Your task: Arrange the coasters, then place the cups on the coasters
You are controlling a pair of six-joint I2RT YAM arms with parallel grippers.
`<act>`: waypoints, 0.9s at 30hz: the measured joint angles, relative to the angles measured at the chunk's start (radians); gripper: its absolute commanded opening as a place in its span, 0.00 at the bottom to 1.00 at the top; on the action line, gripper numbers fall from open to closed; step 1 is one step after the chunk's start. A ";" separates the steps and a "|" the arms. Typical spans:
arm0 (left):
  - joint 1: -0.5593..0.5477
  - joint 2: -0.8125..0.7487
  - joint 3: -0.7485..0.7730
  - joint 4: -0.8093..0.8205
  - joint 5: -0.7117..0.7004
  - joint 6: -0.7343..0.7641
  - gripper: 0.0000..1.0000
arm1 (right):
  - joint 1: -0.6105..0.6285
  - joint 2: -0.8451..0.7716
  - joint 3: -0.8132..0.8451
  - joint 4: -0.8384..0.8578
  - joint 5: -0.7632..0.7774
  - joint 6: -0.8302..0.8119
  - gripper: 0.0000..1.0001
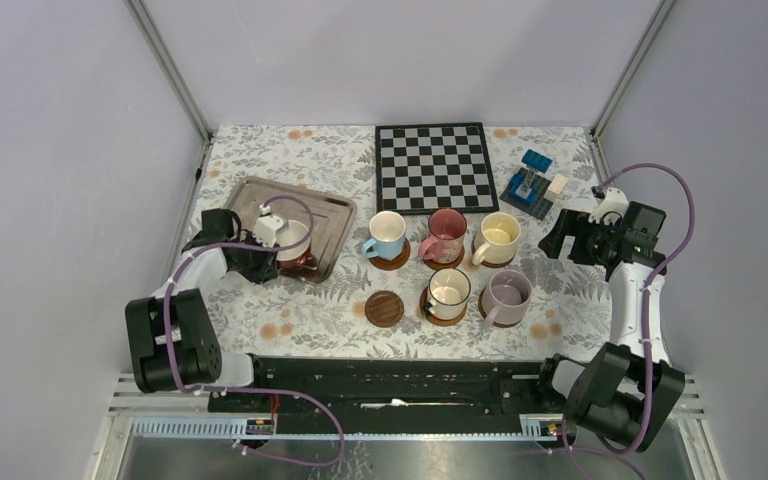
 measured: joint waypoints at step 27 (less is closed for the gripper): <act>-0.473 -0.462 -0.059 -0.232 0.102 -0.157 0.00 | 0.000 0.004 0.000 0.000 -0.018 0.001 0.98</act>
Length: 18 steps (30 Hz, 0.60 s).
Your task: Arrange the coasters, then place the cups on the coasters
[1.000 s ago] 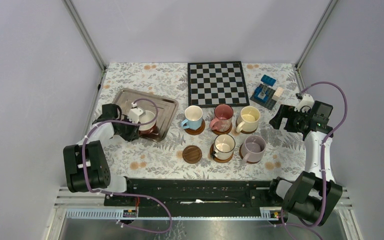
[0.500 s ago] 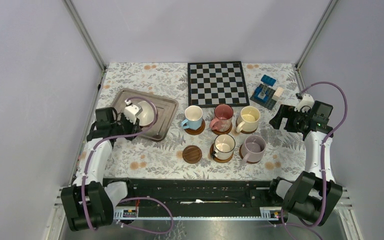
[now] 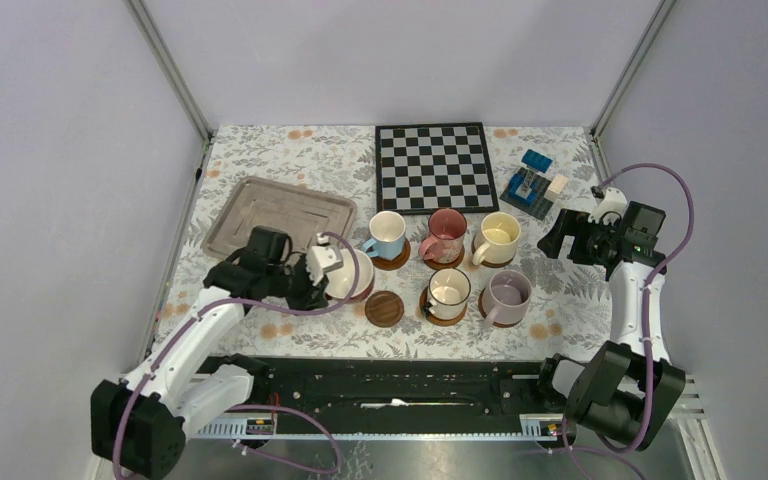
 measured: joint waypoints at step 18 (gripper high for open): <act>-0.528 0.180 -0.026 0.258 -0.353 -0.397 0.00 | 0.000 0.003 -0.002 0.000 0.001 0.000 0.98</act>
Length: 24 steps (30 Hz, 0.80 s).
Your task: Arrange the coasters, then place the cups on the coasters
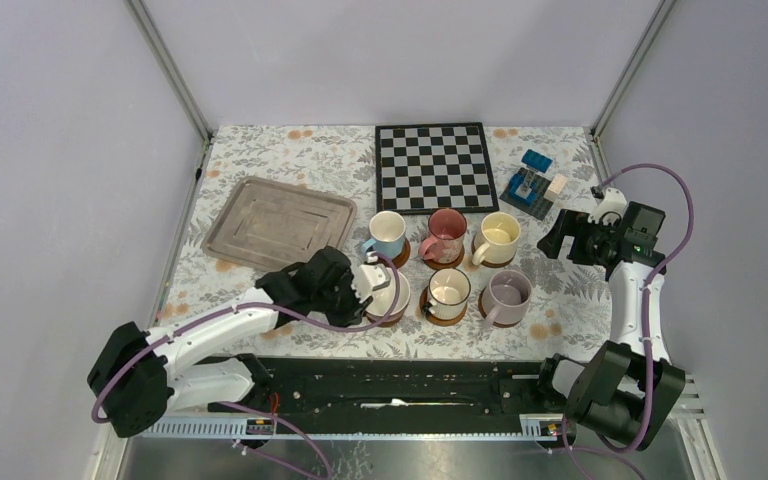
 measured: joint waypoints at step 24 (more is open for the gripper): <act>-0.046 0.027 -0.063 0.066 -0.113 0.001 0.00 | 0.000 0.000 -0.001 0.000 0.002 0.000 0.98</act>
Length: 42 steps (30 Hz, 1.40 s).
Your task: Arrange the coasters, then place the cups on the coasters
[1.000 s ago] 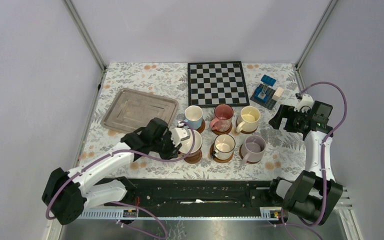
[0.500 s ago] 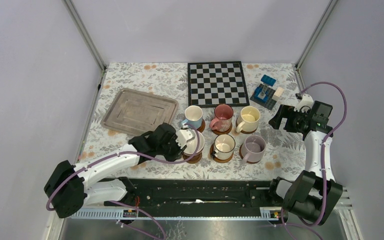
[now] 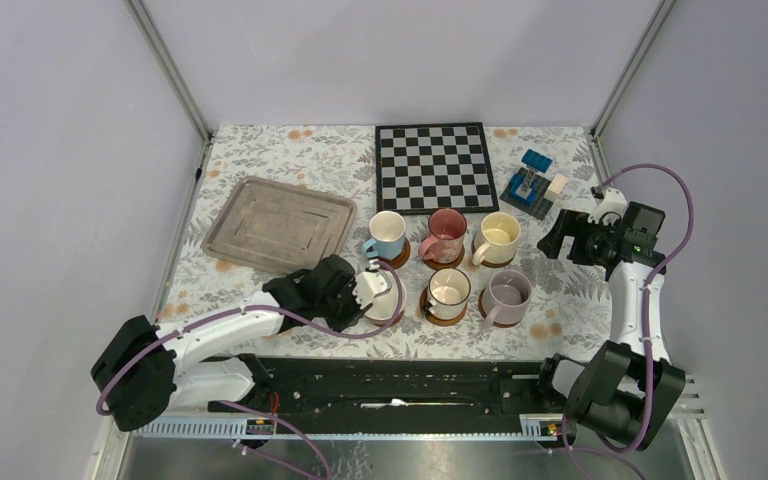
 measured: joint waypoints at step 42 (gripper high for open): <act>-0.005 0.032 0.045 -0.005 0.036 0.091 0.42 | 0.000 0.000 -0.001 0.000 0.001 -0.002 0.98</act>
